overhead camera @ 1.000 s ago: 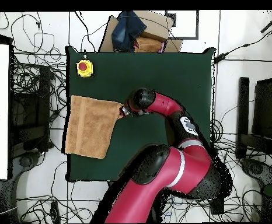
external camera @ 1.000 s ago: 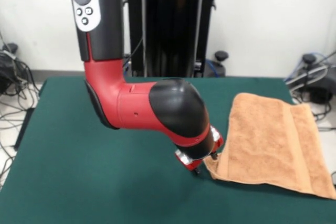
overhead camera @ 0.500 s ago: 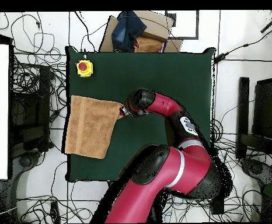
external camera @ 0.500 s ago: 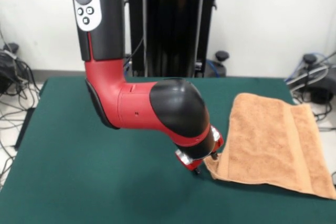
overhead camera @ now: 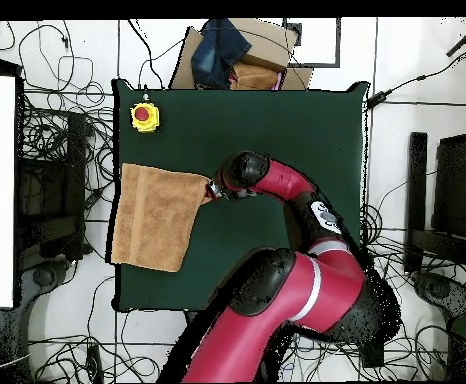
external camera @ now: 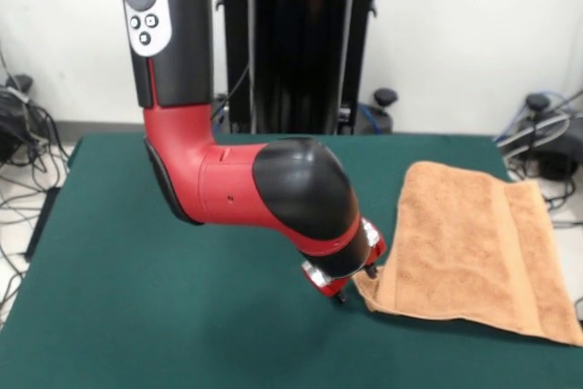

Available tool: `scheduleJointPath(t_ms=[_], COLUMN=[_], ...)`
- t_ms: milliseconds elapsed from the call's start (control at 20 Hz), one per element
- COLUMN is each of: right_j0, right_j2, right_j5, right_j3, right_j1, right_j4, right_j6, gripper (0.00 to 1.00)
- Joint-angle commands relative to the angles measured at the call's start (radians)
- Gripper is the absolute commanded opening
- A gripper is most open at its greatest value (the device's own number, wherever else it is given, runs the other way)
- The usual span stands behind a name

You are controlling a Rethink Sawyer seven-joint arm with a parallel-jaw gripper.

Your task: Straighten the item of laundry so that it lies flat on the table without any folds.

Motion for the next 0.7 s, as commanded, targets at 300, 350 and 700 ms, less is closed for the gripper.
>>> scheduleJointPath(t_ms=[300,350,700], right_j0=[-0.057,-0.061,-0.063], right_j2=[0.004,0.008,0.017], right_j5=[-0.137,-0.137,-0.14], right_j3=[-0.079,-0.081,-0.089], right_j1=[0.206,0.211,0.218], right_j4=[-0.044,-0.044,-0.052], right_j6=[0.033,0.026,0.037], gripper=[1.0,1.0,1.0])
